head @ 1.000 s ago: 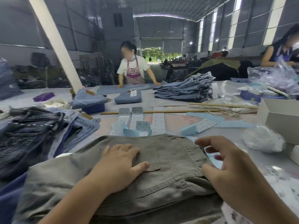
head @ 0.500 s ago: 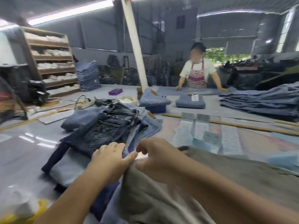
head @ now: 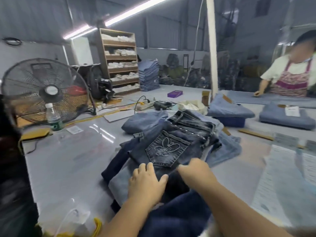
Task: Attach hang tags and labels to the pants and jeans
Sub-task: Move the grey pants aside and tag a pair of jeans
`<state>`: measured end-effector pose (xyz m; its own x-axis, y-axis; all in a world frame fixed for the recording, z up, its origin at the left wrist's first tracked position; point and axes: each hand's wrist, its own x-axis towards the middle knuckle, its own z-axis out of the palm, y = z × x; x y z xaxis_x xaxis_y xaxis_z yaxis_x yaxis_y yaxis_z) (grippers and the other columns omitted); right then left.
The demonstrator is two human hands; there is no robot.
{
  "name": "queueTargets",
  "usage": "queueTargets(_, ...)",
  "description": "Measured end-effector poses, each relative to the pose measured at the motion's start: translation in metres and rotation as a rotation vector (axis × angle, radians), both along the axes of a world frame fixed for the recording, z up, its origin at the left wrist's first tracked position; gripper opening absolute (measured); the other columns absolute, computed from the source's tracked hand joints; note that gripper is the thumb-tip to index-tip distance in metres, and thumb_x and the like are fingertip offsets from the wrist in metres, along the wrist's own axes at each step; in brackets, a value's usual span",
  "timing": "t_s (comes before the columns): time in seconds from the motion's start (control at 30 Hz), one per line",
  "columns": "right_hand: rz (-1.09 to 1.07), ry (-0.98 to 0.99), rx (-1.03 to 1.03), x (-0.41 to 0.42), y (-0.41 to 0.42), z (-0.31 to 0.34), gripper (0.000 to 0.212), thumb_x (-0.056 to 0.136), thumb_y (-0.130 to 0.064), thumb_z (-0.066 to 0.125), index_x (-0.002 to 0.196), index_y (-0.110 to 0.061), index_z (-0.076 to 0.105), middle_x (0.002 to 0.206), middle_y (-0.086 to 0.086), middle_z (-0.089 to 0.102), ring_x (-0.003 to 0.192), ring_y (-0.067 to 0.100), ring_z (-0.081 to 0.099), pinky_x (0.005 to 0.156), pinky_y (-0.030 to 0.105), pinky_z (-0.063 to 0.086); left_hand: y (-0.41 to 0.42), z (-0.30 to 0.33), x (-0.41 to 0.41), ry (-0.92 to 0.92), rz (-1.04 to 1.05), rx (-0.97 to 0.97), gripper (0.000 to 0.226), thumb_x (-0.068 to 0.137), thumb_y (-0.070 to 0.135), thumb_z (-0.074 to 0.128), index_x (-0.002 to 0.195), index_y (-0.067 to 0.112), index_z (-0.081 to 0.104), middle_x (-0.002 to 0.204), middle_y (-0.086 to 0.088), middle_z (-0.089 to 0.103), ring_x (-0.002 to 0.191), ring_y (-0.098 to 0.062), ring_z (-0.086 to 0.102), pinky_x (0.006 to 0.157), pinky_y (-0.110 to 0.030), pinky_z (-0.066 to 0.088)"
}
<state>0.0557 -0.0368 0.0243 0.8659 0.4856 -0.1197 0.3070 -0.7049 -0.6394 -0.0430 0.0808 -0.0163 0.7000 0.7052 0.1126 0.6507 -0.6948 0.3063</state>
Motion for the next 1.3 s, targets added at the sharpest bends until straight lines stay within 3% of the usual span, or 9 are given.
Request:
queueTargets(0.07,-0.082,0.057,0.027,0.006,-0.003,-0.026,0.027,0.088,-0.033,0.054,0.09,-0.007,0.063,0.11,0.018,0.067,0.104,0.034,0.061,0.075,0.032,0.043,0.002,-0.002,0.011,-0.09,0.041,-0.067,0.069,0.092,0.061,0.043,0.146,0.019,0.031,0.147,-0.004,0.034,0.133,-0.028,0.034,0.108,-0.039,0.031)
queueTargets(0.3,-0.206,0.079,0.208,0.014,0.003,-0.043,0.048,0.086,-0.053,0.048,0.11,-0.012,0.057,0.11,0.01,0.065,0.103,0.032,0.058,0.086,0.037,0.046,0.009,-0.001,0.035,-0.594,0.386,-0.413,0.075,0.088,0.036,0.066,0.146,0.007,0.028,0.148,-0.016,0.031,0.132,-0.032,0.038,0.105,-0.036,0.031)
queueTargets(0.4,-0.235,0.027,0.293,0.014,0.004,-0.042,0.046,0.088,-0.055,0.052,0.112,-0.015,0.051,0.111,0.007,0.063,0.103,0.031,0.057,0.084,0.038,0.044,0.022,0.0,0.038,-0.715,0.533,-0.661,0.071,0.079,0.033,0.075,0.135,0.003,0.044,0.134,-0.017,0.054,0.116,-0.034,0.056,0.1,-0.04,0.046)
queueTargets(0.5,-0.209,0.027,0.385,0.013,0.006,-0.041,0.043,0.088,-0.054,0.057,0.107,-0.017,0.046,0.103,0.002,0.06,0.094,0.025,0.054,0.079,0.037,0.042,0.024,0.004,0.036,-0.821,0.482,-0.942,0.054,0.072,0.029,0.08,0.116,0.004,0.062,0.102,-0.011,0.072,0.091,-0.03,0.069,0.085,-0.042,0.056)
queueTargets(0.63,-0.21,-0.019,0.488,0.011,0.007,-0.039,0.035,0.087,-0.044,0.066,0.101,-0.022,0.041,0.099,-0.001,0.057,0.095,0.024,0.053,0.078,0.035,0.04,0.014,0.006,0.041,-0.851,0.405,-1.169,0.057,0.063,0.027,0.073,0.114,0.004,0.064,0.105,-0.014,0.072,0.095,-0.035,0.068,0.093,-0.052,0.053)
queueTargets(0.8,-0.192,-0.033,0.605,0.008,0.008,-0.036,0.035,0.084,-0.033,0.073,0.097,-0.021,0.043,0.095,-0.004,0.054,0.089,0.019,0.05,0.076,0.031,0.036,0.013,0.012,0.032,-0.844,0.326,-1.057,0.043,0.063,0.026,0.073,0.101,0.007,0.066,0.095,-0.01,0.074,0.087,-0.031,0.071,0.085,-0.049,0.057)
queueTargets(0.97,-0.133,-0.076,0.625,0.004,0.008,-0.033,0.044,0.082,-0.021,0.074,0.107,-0.022,0.039,0.095,-0.006,0.053,0.087,0.017,0.051,0.077,0.027,0.035,0.012,0.012,0.02,-0.677,0.353,-0.578,0.034,0.078,0.029,0.075,0.085,0.016,0.044,0.096,0.002,0.058,0.077,-0.013,0.054,0.061,-0.027,0.038)
queueTargets(1.13,-0.113,-0.066,0.508,0.003,0.009,-0.034,0.041,0.082,-0.014,0.069,0.101,-0.019,0.033,0.088,-0.003,0.055,0.085,0.022,0.055,0.076,0.033,0.042,0.006,0.011,0.016,-0.42,0.228,0.066,0.093,0.075,0.038,0.076,0.147,0.009,0.023,0.149,-0.013,0.025,0.137,-0.033,0.029,0.11,-0.041,0.031)
queueTargets(1.3,-0.204,-0.042,0.301,0.005,0.009,-0.036,0.047,0.077,-0.033,0.072,0.108,-0.012,0.043,0.109,0.009,0.054,0.107,0.033,0.051,0.091,0.039,0.043,-0.005,0.014,0.034,-0.001,-0.132,0.105,0.069,0.092,0.056,0.044,0.15,0.024,0.025,0.16,-0.005,0.017,0.146,-0.029,0.014,0.119,-0.048,0.017)
